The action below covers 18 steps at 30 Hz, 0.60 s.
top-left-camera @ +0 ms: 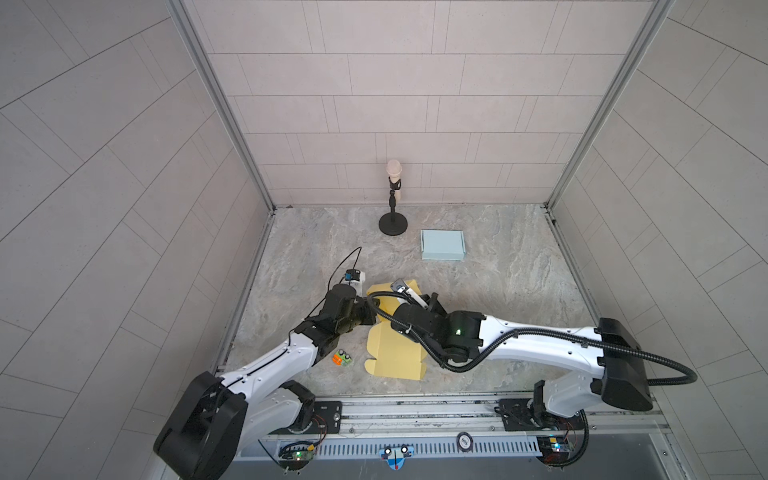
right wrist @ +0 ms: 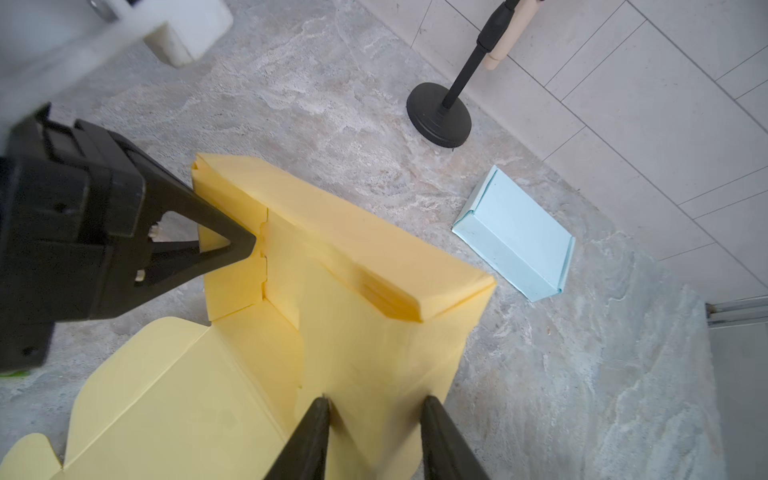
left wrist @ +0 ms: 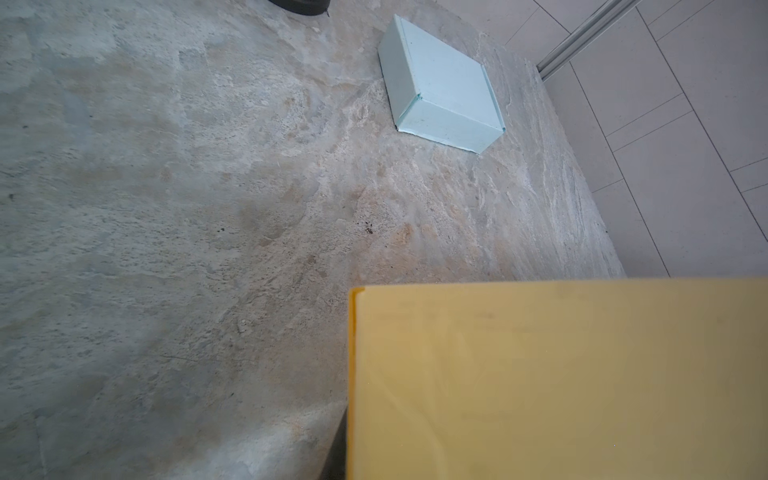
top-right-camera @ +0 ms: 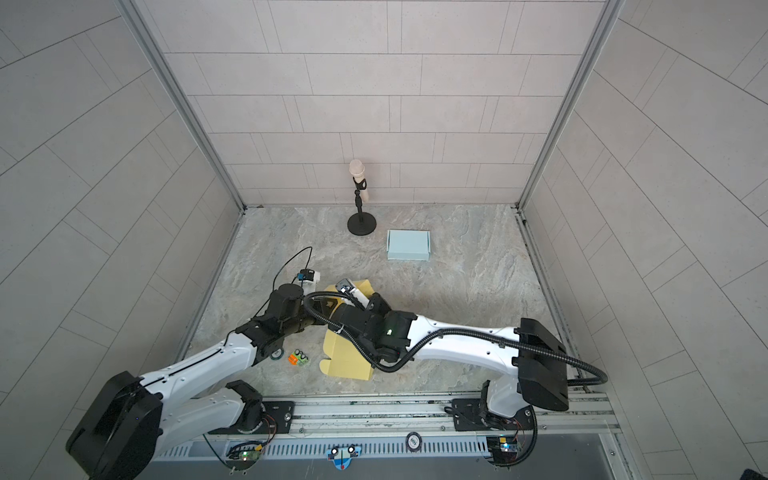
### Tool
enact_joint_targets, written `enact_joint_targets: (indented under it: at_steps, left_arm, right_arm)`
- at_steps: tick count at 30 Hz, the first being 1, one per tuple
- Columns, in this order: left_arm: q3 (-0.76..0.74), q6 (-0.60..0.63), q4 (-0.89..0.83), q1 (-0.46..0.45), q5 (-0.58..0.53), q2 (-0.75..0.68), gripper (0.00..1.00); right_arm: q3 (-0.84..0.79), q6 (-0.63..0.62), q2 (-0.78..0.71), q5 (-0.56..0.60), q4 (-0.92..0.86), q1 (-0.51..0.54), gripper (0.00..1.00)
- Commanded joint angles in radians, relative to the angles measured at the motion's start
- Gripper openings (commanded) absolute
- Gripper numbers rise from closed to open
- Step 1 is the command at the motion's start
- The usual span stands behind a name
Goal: Fold the paper box
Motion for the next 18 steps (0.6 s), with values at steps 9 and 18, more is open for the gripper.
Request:
enact_joint_targets:
  at_steps: [9, 18]
  left_arm:
    - [0.018, 0.006, 0.061, -0.017, 0.082, -0.008, 0.10]
    - [0.006, -0.017, 0.095, -0.017, 0.094, 0.003, 0.10]
  right_arm:
    - [0.159, 0.062, 0.163, 0.176, -0.183, 0.045, 0.39]
    - [0.162, 0.055, 0.200, 0.208, -0.168, 0.046, 0.43]
